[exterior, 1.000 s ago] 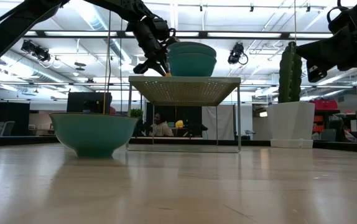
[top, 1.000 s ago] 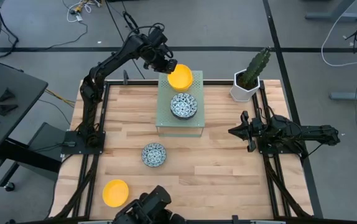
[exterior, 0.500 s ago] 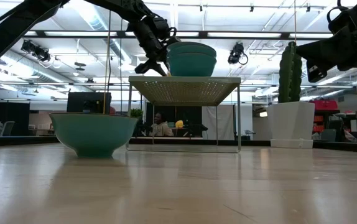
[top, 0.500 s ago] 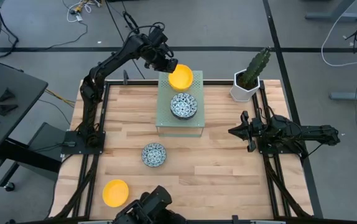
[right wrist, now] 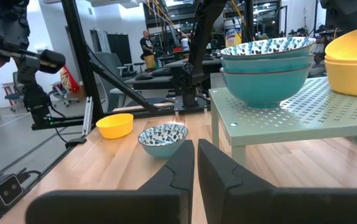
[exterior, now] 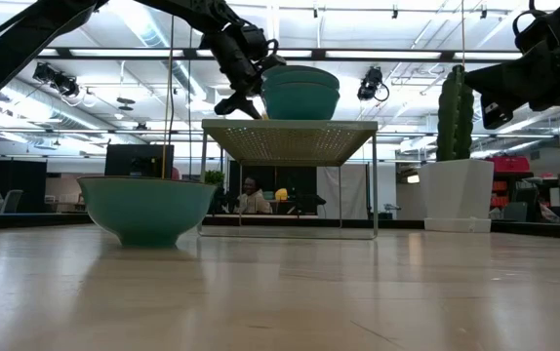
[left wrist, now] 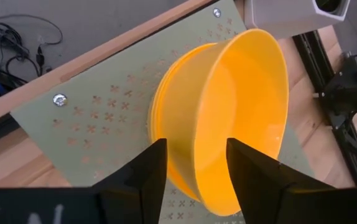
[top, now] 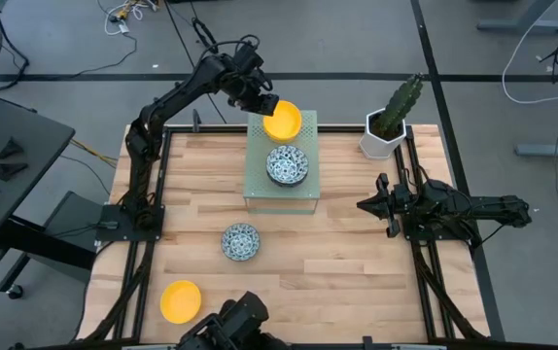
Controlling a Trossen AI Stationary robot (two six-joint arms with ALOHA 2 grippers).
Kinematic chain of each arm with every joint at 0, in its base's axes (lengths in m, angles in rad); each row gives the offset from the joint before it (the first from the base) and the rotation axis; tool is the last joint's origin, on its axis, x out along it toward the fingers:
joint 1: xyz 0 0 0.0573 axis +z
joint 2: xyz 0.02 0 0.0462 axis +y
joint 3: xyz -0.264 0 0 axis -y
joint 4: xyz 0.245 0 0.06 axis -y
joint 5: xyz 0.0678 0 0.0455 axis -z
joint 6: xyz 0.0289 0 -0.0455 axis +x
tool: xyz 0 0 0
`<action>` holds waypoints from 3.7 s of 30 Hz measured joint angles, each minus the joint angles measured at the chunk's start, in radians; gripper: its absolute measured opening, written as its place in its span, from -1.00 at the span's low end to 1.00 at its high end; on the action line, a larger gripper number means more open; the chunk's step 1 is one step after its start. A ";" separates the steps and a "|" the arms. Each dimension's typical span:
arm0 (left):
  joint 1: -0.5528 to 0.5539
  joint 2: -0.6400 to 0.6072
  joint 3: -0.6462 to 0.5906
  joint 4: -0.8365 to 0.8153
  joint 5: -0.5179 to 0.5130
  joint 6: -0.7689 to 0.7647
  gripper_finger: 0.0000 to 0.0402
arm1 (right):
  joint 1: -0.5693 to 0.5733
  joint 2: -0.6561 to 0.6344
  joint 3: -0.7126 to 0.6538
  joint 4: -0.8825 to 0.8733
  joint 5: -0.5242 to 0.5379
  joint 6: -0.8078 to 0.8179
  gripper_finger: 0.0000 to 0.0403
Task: Pick & Place Mini bowls
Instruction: Stack the yellow bowl on top of the other yellow bowls on the shelf, then stack the blue and white bowl on top of the other blue and white bowls on the shelf
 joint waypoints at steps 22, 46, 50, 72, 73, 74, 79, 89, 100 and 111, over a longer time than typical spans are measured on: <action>0.014 -0.004 0.157 -0.036 -0.100 0.121 -0.14 | 0.000 0.000 0.000 0.000 0.000 0.000 -0.87; 0.014 0.017 0.162 0.000 0.047 0.224 -0.95 | 0.000 0.000 0.000 0.000 0.000 0.000 -0.87; 0.014 0.033 0.162 -0.005 0.080 0.223 -0.98 | 0.000 0.000 0.000 0.000 0.000 0.000 -0.87; 0.025 0.087 0.161 -0.044 0.039 0.226 -0.99 | 0.000 0.000 0.000 0.000 0.000 0.000 -0.87; 0.025 0.087 0.161 -0.052 0.022 0.226 -0.99 | 0.000 0.000 0.000 0.000 0.000 0.000 -0.87; 0.025 0.087 0.161 -0.060 0.006 0.228 -0.99 | 0.000 0.000 0.000 0.000 0.000 0.000 -0.87; 0.025 0.087 0.161 -0.064 -0.007 0.249 -0.99 | 0.000 0.000 0.000 0.000 0.000 0.000 -0.87; 0.011 0.085 0.171 -0.091 0.000 0.249 -0.99 | 0.000 0.000 0.000 0.000 0.000 0.000 -0.87; -0.038 0.005 0.194 -0.229 -0.008 0.301 -0.99 | 0.000 0.000 0.000 0.000 0.000 0.000 -0.87; -0.111 -0.101 0.194 -0.329 -0.048 0.332 -0.99 | 0.000 0.000 0.000 0.000 0.000 0.000 -0.87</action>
